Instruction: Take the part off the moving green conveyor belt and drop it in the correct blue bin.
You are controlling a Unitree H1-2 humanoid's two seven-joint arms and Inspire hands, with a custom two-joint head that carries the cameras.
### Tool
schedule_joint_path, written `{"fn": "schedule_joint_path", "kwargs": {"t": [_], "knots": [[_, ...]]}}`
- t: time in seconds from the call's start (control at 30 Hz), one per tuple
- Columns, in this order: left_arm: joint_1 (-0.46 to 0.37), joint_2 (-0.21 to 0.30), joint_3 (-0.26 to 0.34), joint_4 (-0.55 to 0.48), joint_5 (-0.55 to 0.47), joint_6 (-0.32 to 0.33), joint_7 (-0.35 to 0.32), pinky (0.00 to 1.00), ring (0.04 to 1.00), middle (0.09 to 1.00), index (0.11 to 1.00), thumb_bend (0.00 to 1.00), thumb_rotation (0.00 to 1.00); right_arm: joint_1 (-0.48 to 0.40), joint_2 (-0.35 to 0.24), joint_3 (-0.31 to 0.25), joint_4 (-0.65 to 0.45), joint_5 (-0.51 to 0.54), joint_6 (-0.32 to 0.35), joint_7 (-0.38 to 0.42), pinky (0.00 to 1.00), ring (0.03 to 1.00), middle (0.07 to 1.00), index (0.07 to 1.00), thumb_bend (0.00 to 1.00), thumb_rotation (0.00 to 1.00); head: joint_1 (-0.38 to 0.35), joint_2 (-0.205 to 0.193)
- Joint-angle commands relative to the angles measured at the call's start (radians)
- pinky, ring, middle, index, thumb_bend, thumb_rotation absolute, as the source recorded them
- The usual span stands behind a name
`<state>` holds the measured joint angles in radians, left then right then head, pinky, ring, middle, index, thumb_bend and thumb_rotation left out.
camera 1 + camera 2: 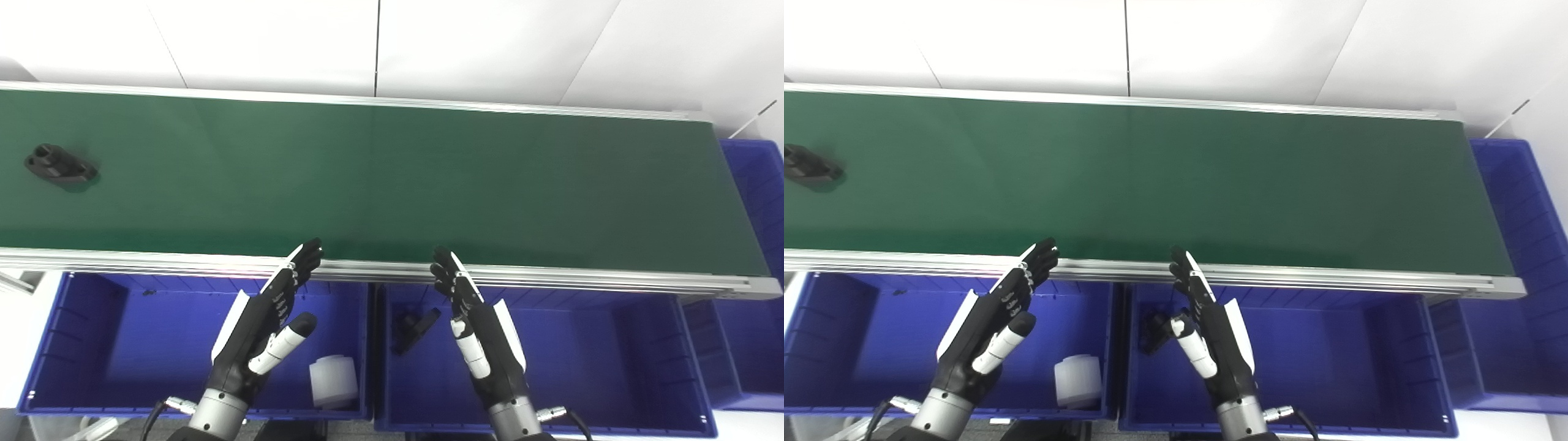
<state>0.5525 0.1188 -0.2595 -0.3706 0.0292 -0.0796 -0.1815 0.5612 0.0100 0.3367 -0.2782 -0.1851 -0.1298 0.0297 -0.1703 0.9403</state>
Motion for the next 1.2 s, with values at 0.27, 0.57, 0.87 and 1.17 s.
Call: {"fn": "schedule_joint_path", "kwargs": {"t": [0.27,0.57,0.87,1.17], "knots": [[-0.003,0.006,-0.007,-0.029,0.008,-0.015,-0.002,0.97,0.942,0.927,0.928,0.71,0.80,-0.001,0.001,0.007,-0.018,-0.006,0.008,0.008,0.93,0.942,0.959,0.956,0.89,1.00,0.002,-0.003],[-0.005,0.006,-0.008,-0.026,0.002,-0.009,-0.004,0.98,0.944,0.929,0.928,0.71,0.80,-0.001,0.001,0.008,-0.017,-0.005,0.009,0.009,0.92,0.932,0.954,0.952,0.88,1.00,0.003,-0.004],[-0.008,0.009,-0.007,-0.020,-0.004,-0.010,-0.008,0.99,0.952,0.936,0.932,0.70,0.79,-0.003,0.000,0.010,-0.012,-0.007,0.008,0.009,0.92,0.932,0.955,0.952,0.88,1.00,0.005,-0.006],[-0.008,0.014,-0.008,-0.021,-0.010,-0.002,-0.013,0.99,0.952,0.934,0.933,0.70,0.79,-0.004,0.000,0.010,-0.010,0.000,0.009,0.010,0.92,0.936,0.959,0.954,0.88,1.00,0.004,-0.007]]}}
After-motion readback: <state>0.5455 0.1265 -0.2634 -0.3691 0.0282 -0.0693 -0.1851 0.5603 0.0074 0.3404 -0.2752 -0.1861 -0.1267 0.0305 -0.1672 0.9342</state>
